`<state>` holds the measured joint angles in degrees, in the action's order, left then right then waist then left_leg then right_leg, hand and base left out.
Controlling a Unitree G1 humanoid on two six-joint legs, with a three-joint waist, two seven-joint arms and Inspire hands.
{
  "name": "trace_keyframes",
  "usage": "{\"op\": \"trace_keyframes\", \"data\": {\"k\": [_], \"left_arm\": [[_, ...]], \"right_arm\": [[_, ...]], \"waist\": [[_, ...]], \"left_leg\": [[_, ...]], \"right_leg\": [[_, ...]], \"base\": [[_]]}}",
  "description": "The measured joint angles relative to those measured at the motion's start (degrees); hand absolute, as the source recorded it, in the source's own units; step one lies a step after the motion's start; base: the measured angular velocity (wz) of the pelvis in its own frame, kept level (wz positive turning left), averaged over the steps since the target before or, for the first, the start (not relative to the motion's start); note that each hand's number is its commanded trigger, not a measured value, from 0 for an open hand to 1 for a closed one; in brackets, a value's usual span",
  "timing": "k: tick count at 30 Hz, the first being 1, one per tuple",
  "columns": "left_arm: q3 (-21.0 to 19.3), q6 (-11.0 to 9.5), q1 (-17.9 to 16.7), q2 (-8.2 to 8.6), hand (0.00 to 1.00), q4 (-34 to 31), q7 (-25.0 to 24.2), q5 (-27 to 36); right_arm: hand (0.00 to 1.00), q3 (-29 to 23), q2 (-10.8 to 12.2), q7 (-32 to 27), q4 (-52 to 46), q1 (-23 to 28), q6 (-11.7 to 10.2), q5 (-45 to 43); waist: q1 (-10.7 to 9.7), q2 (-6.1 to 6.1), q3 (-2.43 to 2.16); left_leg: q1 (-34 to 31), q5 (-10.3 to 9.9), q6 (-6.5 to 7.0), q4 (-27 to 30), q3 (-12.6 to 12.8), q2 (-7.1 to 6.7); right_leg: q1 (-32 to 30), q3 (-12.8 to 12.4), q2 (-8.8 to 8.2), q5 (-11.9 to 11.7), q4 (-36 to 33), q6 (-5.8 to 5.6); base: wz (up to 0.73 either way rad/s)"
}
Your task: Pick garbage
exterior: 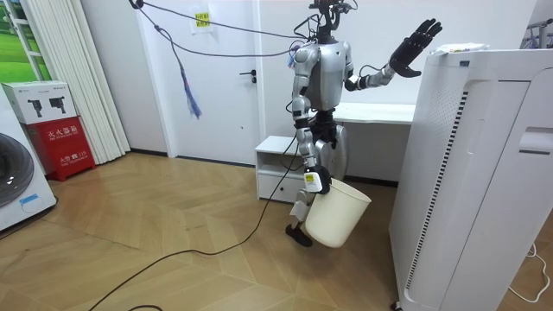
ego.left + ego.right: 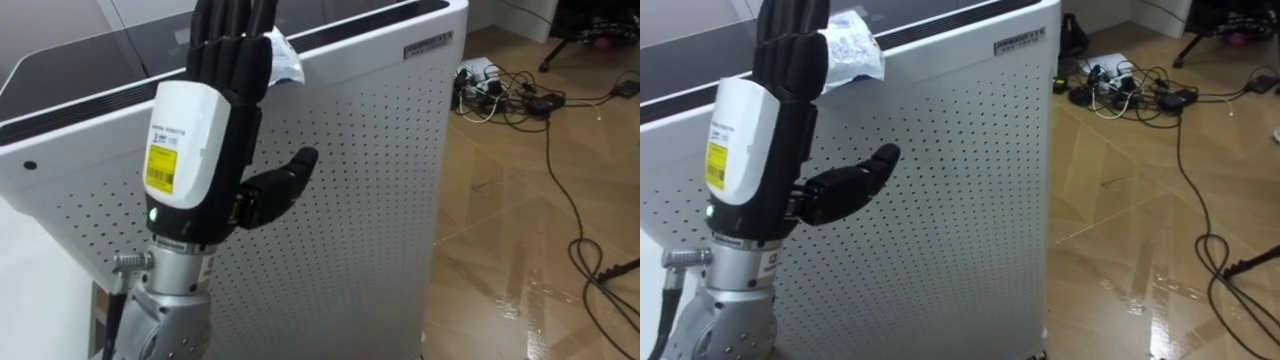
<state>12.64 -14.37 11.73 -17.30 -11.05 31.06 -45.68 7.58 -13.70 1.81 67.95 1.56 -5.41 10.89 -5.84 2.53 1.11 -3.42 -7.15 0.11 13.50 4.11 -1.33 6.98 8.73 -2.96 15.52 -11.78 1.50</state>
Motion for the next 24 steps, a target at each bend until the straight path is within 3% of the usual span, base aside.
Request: {"op": "trace_keyframes", "data": {"k": [7,24], "left_arm": [[0.0,0.2,2.5,-0.01,0.0,1.1,-0.9,0.0],[-0.1,1.6,3.8,-0.01,0.0,4.4,-1.6,0.0]], "right_arm": [[1.0,0.0,0.0,0.0,0.0,0.2,0.0,0.0],[1.0,0.0,0.0,0.0,0.0,0.1,1.3,0.3]], "waist": [[0.0,0.05,-0.04],[0.4,0.63,-0.42]], "left_leg": [[0.0,0.0,0.0,0.0,0.1,-0.01],[0.2,0.0,0.0,0.1,0.2,0.09]], "right_leg": [[0.0,0.0,0.0,0.0,-0.1,0.0],[0.0,0.2,0.03,0.0,-0.3,0.01]], "base": [[0.0],[0.0]]}}
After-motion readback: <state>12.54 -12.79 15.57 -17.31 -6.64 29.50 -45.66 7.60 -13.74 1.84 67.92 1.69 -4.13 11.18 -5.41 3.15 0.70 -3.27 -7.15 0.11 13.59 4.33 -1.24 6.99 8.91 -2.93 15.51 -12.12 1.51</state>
